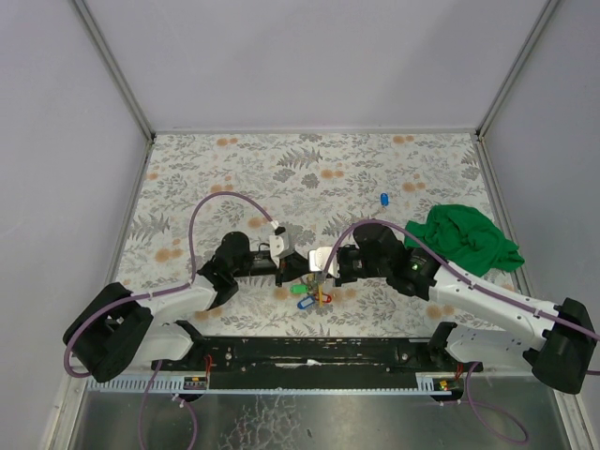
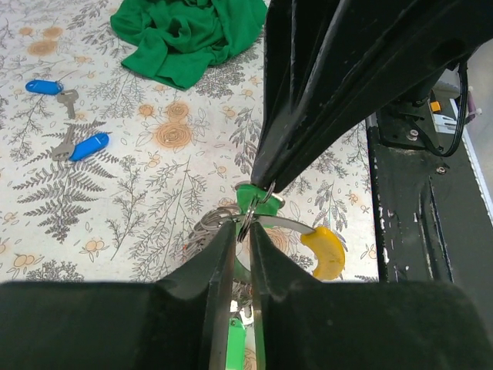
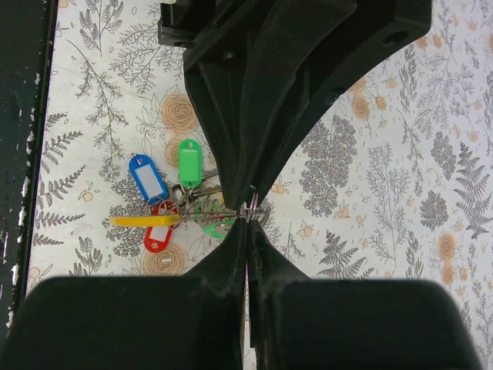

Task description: Put the keys on the keyring

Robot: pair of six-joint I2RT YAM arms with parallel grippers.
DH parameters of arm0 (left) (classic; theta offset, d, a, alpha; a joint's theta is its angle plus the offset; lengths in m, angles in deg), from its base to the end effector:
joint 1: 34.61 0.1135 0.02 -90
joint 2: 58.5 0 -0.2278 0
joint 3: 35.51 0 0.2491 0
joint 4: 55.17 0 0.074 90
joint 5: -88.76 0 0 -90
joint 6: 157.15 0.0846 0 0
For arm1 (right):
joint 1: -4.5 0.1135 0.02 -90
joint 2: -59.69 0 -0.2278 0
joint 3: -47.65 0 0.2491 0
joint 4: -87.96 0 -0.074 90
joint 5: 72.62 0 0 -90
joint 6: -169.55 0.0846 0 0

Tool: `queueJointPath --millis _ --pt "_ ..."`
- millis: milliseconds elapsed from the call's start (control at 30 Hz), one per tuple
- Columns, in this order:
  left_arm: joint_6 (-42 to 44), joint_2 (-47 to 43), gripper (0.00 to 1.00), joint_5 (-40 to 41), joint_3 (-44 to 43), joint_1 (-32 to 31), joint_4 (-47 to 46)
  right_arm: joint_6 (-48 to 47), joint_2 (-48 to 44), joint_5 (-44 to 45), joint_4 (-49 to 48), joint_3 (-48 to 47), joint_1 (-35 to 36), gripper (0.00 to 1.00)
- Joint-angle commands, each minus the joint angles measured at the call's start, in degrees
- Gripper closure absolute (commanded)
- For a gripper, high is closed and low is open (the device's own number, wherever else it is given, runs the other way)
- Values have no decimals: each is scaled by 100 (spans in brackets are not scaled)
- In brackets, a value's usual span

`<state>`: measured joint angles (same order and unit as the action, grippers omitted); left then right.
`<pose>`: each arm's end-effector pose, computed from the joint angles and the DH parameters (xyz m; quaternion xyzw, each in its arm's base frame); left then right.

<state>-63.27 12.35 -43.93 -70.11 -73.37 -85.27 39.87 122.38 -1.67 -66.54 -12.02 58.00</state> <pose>0.1836 -0.2210 0.1668 0.4785 0.5571 -0.4449 0.5126 0.1560 0.2572 0.2293 -0.6739 0.5211 0.2018 0.4833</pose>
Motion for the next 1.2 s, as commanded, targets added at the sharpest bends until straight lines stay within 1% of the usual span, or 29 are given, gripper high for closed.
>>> queueJointPath --millis 0,67,233,433,533,633,733,767,933,1033,1167 --pt "190 -41 92 -36 -173 44 209 -37 -226 -80 -147 -309 55 100" --pt "140 -60 99 -60 -180 48 157 -30 -231 -90 -133 -305 62 100" --pt "-448 -124 100 53 -60 49 -524 26 -197 -164 -138 -266 59 100" --pt "-1687 -148 100 1017 239 44 -1607 215 -295 -154 -243 -69 61 100" --pt "-2309 -155 100 1569 399 44 -2080 364 -453 -112 -504 178 57 100" --pt "-2782 -166 100 1947 570 44 -2502 487 -587 -44 -755 409 56 100" --pt "-3270 -131 100 2282 729 31 -3075 591 -667 -16 -1016 596 65 100" --pt "-3646 -30 100 2563 812 -57 -3502 675 -627 -69 -1269 731 88 100" --pt "-3900 260 100 2853 818 -328 -4078 728 -425 -115 -1518 767 125 100" --pt "-4017 464 100 2920 910 -368 -4496 707 -397 -86 -1567 752 129 100" --pt "-3821 429 100 3047 1090 -360 -4420 653 -511 213 -1537 767 129 100"
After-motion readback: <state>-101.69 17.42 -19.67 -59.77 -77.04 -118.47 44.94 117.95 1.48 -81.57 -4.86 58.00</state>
